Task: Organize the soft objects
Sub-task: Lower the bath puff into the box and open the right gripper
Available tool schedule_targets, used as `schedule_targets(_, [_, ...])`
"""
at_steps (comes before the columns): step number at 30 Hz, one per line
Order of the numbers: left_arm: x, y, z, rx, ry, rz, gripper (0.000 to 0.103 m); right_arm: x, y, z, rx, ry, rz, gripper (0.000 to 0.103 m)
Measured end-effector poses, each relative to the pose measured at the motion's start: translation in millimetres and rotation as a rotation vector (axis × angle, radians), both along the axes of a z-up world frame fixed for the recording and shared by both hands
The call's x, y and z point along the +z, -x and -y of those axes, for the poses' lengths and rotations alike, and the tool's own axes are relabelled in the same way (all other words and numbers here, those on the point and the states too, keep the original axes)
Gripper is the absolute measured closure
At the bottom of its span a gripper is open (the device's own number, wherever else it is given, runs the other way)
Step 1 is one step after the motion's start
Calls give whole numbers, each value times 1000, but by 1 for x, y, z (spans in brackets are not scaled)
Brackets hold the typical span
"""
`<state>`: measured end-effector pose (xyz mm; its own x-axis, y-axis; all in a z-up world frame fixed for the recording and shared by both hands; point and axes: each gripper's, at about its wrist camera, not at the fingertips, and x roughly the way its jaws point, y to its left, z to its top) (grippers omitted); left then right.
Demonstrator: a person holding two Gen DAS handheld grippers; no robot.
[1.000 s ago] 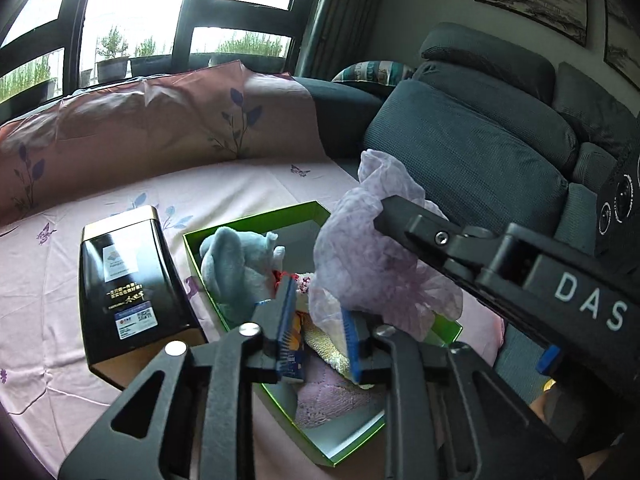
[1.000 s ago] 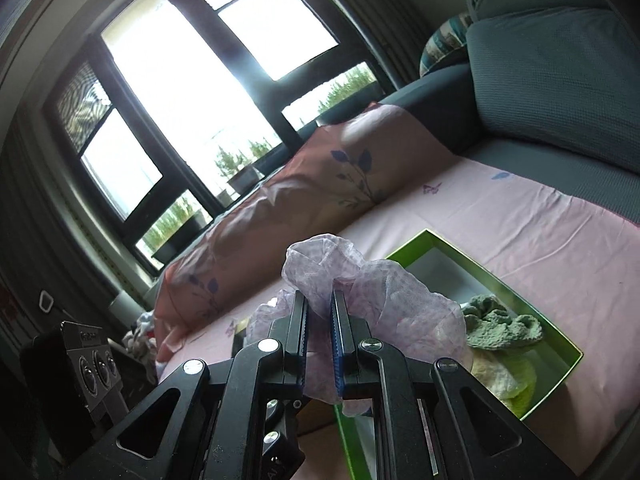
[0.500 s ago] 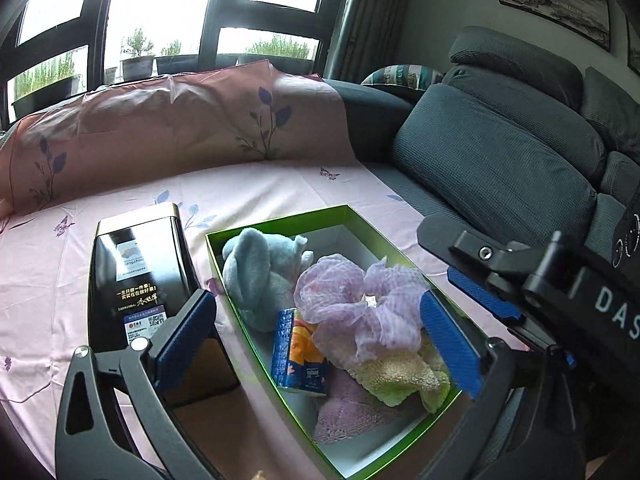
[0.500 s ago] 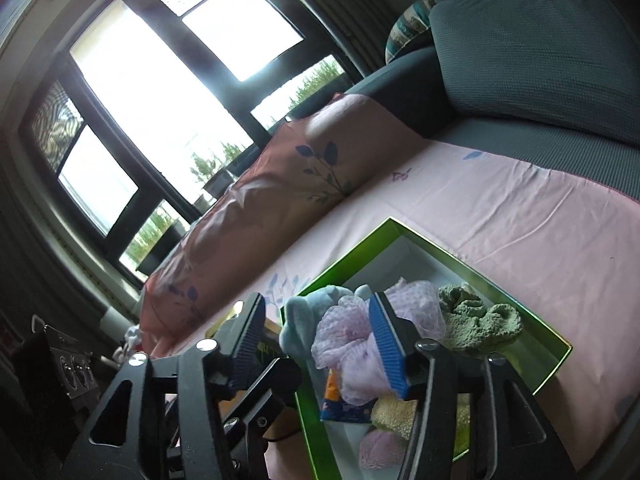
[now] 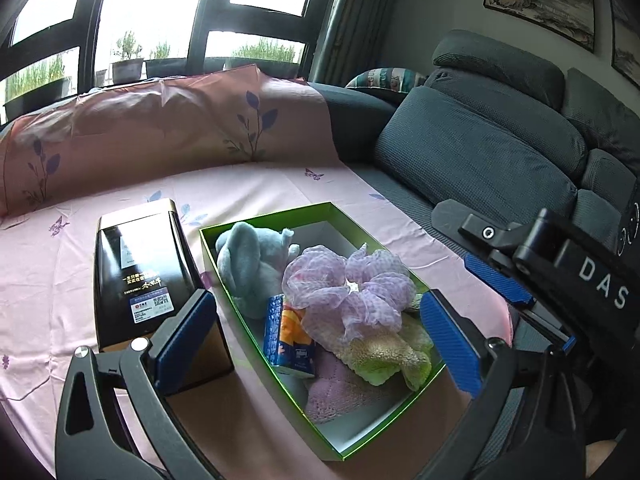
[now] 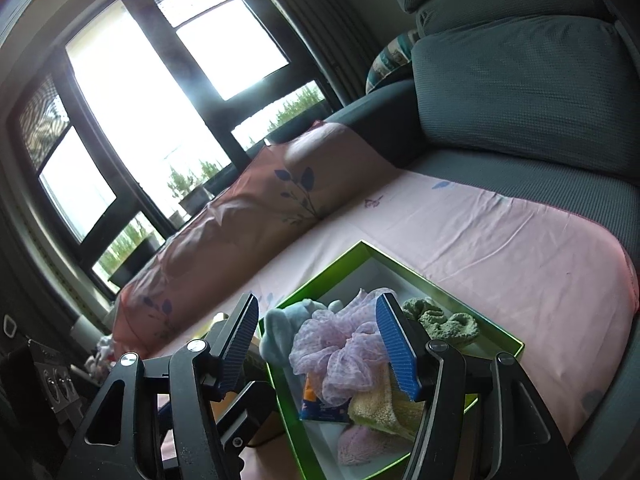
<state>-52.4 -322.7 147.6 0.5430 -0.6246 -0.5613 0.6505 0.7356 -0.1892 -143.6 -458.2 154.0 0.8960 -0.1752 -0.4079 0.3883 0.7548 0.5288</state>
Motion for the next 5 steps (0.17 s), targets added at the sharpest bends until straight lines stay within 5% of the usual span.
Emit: schedule_targets(5, [-6,-3,1,3,-5,-49,1,-1,2,1,-22,-3,-14,40])
